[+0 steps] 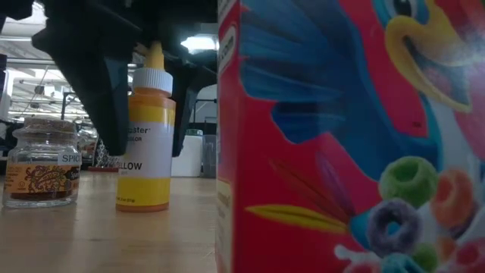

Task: Pick & Place Kitchen Items
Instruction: Put the left yellow food coloring bottle into the middle black transparent bin

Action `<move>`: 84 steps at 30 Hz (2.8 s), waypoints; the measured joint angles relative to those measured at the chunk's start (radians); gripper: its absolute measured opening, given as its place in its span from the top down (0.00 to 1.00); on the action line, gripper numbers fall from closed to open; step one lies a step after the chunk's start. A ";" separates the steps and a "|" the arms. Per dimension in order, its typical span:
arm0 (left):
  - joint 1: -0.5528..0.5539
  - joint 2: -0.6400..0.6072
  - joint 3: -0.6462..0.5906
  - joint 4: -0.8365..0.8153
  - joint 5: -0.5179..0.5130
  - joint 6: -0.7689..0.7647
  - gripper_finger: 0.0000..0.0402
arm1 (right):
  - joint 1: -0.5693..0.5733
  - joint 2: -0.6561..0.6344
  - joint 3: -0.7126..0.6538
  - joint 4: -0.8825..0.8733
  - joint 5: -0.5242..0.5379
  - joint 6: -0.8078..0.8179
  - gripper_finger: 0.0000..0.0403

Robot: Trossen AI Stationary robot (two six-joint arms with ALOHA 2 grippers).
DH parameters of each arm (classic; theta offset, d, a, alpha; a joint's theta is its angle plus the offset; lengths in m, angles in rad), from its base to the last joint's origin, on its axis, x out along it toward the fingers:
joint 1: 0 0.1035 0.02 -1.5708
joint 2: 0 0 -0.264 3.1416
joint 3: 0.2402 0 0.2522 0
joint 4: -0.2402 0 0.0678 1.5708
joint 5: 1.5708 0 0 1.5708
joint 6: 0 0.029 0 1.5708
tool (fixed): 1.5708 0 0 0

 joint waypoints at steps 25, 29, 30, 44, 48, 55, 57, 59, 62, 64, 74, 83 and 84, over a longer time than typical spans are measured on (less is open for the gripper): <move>0.007 -0.006 0.203 -0.273 -0.102 0.122 0.66 | 0.000 0.000 0.000 -0.003 0.000 0.000 0.29; 0.051 -0.006 0.334 -0.425 -0.168 0.195 0.67 | 0.000 0.000 0.000 -0.003 0.028 0.008 0.29; 0.070 -0.006 0.369 -0.455 -0.184 0.206 0.67 | 0.000 0.000 0.000 -0.003 0.040 0.016 0.29; 0.641 -0.018 0.553 -0.611 -0.098 0.276 0.67 | 0.000 0.000 0.000 -0.021 0.050 0.026 0.29; 0.781 -0.018 0.515 -0.505 -0.064 0.253 0.66 | 0.000 0.000 0.000 -0.027 0.049 0.026 0.29; 0.871 -0.017 0.401 -0.378 0.016 0.184 0.66 | 0.003 0.000 0.000 -0.054 0.003 0.012 0.29; 0.870 -0.017 0.352 -0.339 -0.008 0.182 0.66 | 0.012 0.000 0.000 -0.051 -0.029 0.007 0.29; 0.873 -0.016 0.318 -0.322 -0.016 0.171 0.66 | 0.024 0.000 0.000 -0.050 -0.037 0.007 0.29; 0.882 -0.017 0.283 -0.261 -0.020 0.155 0.66 | 0.039 0.000 0.000 -0.048 -0.036 0.007 0.29; 0.887 -0.017 0.255 -0.224 -0.023 0.136 0.66 | 0.046 0.000 0.000 -0.048 -0.037 0.007 0.29; 0.916 -0.017 0.085 -0.092 -0.065 0.077 0.66 | 0.090 0.000 0.000 -0.021 -0.017 0.007 0.29; 0.937 -0.017 0.027 -0.013 -0.048 0.088 0.66 | 0.090 0.000 0.000 -0.017 0.011 -0.012 0.29; 0.938 -0.017 0.027 -0.011 -0.047 0.088 0.66 | 0.090 0.000 0.000 -0.017 0.012 -0.018 0.29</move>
